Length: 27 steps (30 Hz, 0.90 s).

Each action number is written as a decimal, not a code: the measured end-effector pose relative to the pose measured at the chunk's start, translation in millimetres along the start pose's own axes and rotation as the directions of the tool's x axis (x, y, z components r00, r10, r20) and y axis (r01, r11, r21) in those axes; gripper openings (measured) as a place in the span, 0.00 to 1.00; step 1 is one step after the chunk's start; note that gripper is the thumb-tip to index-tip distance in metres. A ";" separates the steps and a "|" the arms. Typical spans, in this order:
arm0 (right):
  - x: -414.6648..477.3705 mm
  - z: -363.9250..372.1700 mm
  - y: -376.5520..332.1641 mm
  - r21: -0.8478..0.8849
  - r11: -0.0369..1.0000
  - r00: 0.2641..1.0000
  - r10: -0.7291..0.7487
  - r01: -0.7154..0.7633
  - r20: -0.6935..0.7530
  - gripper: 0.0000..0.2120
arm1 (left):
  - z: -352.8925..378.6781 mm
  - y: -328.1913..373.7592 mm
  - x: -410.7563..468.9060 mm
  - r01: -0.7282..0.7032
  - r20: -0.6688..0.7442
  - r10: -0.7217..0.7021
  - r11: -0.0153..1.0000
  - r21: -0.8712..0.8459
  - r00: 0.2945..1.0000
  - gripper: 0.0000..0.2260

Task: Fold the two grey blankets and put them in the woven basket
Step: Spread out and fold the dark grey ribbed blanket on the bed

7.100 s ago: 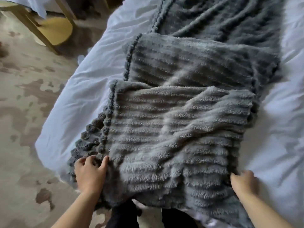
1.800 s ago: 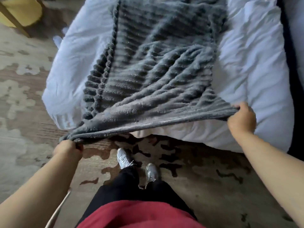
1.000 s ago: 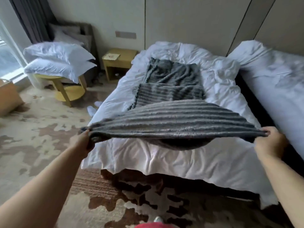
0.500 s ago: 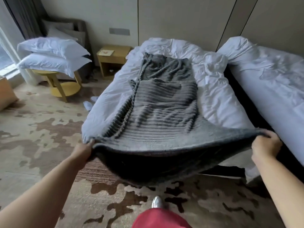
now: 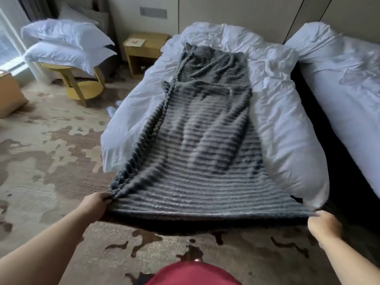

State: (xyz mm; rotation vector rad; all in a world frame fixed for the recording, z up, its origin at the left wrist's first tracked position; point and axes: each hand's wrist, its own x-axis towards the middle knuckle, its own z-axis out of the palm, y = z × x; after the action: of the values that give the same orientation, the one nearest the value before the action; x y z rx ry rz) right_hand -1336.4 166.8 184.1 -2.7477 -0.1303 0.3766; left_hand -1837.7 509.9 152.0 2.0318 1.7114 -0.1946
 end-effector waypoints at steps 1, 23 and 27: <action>9.1 1.8 0.2 0.049 0.998 1.000 0.026 -0.025 -0.017 0.08 | 3.8 2.9 -4.1 -0.023 0.030 0.022 0.999 0.029 0.999 0.14; -21.1 -0.2 -49.1 0.176 0.973 0.986 -0.160 0.149 0.046 0.19 | -25.3 13.0 1.8 0.115 -0.231 -0.275 0.839 -0.531 0.933 0.11; -36.9 -17.4 -25.6 0.322 0.944 0.970 0.007 0.073 -0.241 0.15 | -16.0 -19.5 -9.4 0.344 0.017 -0.465 0.629 -0.697 0.885 0.19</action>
State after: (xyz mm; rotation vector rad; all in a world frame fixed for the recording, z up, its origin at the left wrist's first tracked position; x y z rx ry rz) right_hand -1368.0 179.6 218.1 -2.4302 -0.0453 0.0466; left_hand -1861.5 510.7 164.7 1.1154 1.9413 0.4349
